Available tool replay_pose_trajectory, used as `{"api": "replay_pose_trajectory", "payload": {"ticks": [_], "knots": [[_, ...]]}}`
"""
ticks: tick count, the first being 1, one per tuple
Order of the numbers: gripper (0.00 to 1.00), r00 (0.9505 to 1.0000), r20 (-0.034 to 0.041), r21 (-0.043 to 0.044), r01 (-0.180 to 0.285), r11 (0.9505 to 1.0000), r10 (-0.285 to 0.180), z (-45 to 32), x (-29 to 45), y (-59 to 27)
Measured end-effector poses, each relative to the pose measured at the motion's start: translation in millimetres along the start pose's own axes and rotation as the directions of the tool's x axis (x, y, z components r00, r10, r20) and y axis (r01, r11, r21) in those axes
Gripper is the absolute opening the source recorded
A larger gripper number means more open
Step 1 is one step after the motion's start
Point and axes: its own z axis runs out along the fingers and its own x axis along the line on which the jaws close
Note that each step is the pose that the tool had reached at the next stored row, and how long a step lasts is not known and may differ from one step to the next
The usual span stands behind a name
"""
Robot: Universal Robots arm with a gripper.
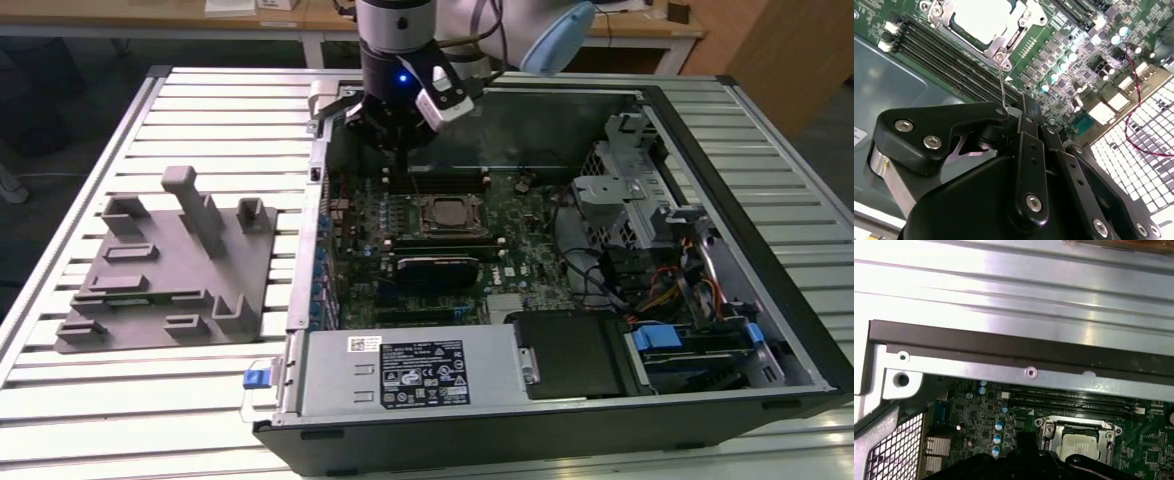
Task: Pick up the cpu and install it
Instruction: 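Install the first cpu locking lever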
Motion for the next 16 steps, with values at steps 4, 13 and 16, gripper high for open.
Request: {"api": "replay_pose_trajectory", "payload": {"ticks": [4, 13, 16], "knots": [[0.11, 1.0, 0.0001, 0.0, 0.0, 1.0, 0.0, 0.2, -4.7, -0.5], [0.11, 1.0, 0.0001, 0.0, 0.0, 1.0, 0.0, 0.6, -12.5, -1.3], [0.11, 1.0, 0.0001, 0.0, 0.0, 1.0, 0.0, 0.7, -16.3, -1.7]]}}
